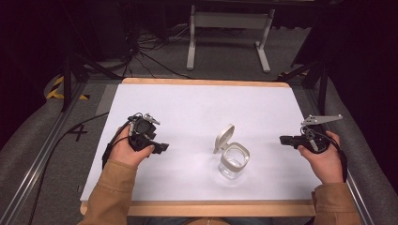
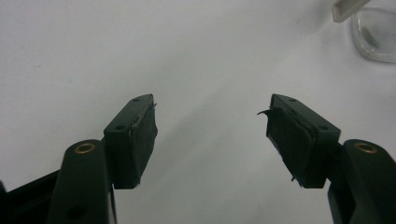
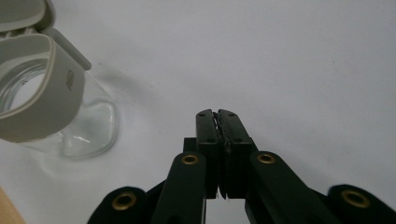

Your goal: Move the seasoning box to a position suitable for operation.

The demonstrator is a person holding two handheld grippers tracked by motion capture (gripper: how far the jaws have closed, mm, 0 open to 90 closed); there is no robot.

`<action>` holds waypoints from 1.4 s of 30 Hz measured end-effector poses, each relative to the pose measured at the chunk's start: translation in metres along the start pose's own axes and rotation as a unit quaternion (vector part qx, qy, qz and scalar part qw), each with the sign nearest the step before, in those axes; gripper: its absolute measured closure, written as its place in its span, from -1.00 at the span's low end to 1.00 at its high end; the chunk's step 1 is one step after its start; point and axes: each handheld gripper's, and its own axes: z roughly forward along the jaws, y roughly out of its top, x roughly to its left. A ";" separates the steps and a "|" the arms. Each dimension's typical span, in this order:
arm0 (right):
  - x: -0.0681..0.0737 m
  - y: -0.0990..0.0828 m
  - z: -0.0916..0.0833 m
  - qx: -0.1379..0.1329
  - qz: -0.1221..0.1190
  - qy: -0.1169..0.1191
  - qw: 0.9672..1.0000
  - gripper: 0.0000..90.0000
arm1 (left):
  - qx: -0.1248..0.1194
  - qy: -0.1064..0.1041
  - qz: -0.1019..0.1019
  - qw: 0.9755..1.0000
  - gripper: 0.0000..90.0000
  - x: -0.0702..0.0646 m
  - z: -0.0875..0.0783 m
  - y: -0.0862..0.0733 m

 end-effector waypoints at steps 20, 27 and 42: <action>0.022 0.012 0.022 0.000 -0.027 0.078 0.997 0.99 | -0.006 -0.003 0.034 0.999 -0.27 -0.020 -0.015 0.003; 0.044 0.017 0.044 0.024 -0.059 0.107 0.992 0.99 | -0.001 -0.004 0.039 0.999 -0.27 -0.024 -0.017 0.004; 0.061 0.012 0.077 0.094 -0.098 0.123 0.983 0.99 | -0.004 -0.004 0.049 0.999 -0.28 -0.029 -0.020 0.005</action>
